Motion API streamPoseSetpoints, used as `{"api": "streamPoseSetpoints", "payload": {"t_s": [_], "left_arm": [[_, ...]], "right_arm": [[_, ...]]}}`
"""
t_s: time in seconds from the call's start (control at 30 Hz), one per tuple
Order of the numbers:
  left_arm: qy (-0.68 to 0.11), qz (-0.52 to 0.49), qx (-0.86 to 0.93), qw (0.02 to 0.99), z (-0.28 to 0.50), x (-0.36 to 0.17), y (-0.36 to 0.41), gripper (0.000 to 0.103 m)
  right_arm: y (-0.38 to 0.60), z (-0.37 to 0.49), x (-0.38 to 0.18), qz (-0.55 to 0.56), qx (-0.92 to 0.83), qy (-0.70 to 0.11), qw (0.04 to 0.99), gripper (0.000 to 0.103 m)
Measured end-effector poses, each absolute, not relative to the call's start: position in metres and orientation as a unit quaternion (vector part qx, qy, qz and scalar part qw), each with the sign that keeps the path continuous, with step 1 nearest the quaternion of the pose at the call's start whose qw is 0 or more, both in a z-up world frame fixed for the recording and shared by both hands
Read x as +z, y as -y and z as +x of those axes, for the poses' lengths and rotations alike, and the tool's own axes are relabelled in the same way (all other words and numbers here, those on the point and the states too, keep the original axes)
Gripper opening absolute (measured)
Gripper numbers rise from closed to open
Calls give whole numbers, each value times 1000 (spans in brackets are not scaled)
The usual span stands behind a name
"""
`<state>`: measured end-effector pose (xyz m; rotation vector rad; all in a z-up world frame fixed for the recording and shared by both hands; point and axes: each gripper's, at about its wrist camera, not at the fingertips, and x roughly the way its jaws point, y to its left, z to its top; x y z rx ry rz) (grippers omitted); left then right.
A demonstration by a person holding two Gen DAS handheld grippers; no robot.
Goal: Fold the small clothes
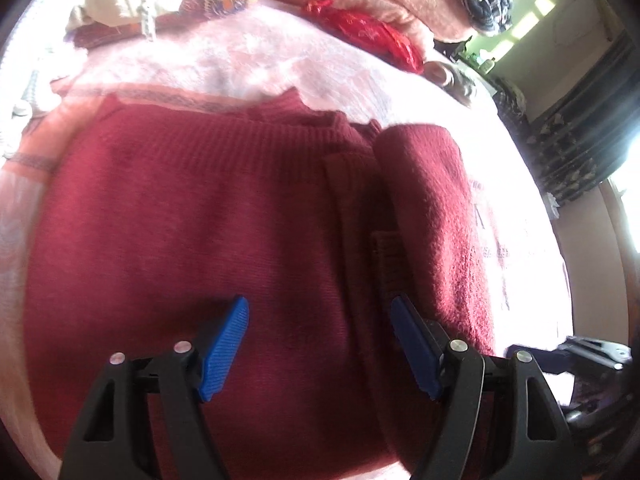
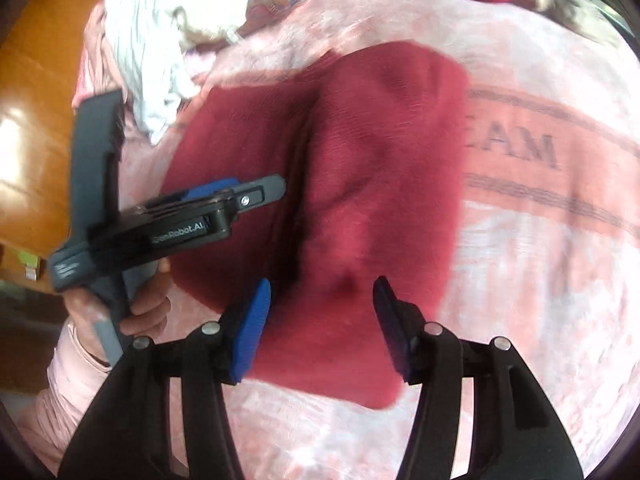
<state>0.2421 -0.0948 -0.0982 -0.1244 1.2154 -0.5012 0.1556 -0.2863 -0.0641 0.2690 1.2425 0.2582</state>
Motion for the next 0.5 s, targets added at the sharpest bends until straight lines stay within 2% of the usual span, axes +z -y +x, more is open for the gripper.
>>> {"api": "streamPoseSetpoints", "payload": {"t_s": [0.17,0.5], "left_arm": [[-571,-51,-211,792,240,-103,109,79],[-582,-102,-258,765,245,-105,132,79]], "right_arm": [[318,144,-70,152,113,-577,794,54],[345,131,-87,174,111,-584,785,53]]}}
